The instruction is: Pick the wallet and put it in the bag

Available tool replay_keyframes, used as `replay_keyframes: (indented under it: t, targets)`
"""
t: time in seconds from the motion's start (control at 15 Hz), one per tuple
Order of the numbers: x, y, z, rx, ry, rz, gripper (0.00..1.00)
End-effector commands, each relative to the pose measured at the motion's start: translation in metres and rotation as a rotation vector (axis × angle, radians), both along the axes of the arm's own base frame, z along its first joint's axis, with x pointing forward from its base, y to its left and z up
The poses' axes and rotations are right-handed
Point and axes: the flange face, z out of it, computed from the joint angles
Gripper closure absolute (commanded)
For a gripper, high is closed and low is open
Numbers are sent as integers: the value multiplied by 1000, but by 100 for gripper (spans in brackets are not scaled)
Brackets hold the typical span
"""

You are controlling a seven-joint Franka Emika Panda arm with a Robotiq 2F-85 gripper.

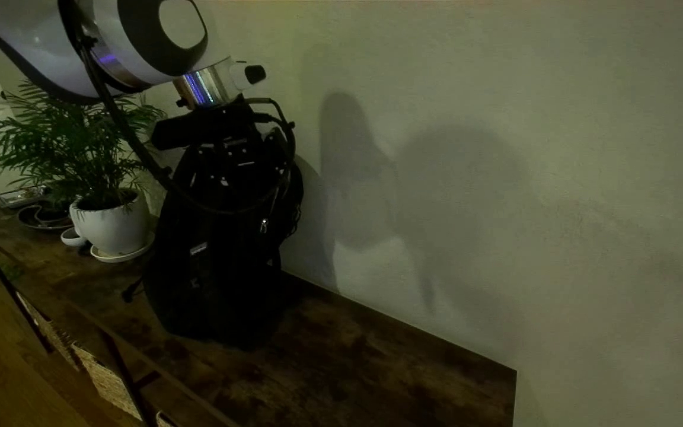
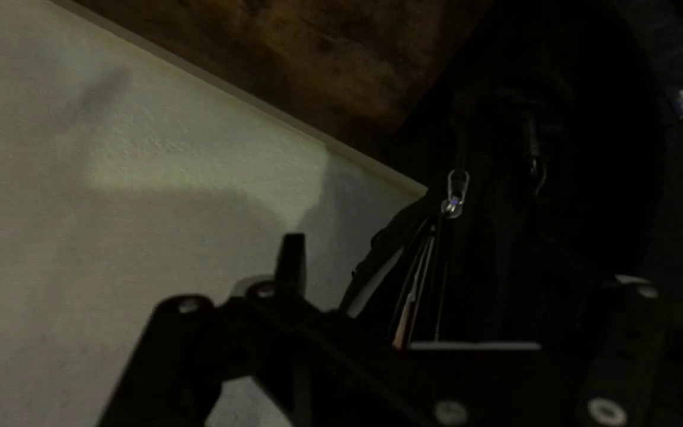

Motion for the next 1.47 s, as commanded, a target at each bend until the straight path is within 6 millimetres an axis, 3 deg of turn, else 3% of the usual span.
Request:
replay_keyframes:
  t: [0.0, 0.6, 0.93, 1.4]
  targets:
    - [-19, -10, 13, 21, 84, -34, 0]
    - [-35, -29, -18, 107, 408, -159, 0]
    - [-43, -41, -28, 100, 425, -209, 0]
    - [-36, -36, -27, 93, 416, -179, 0]
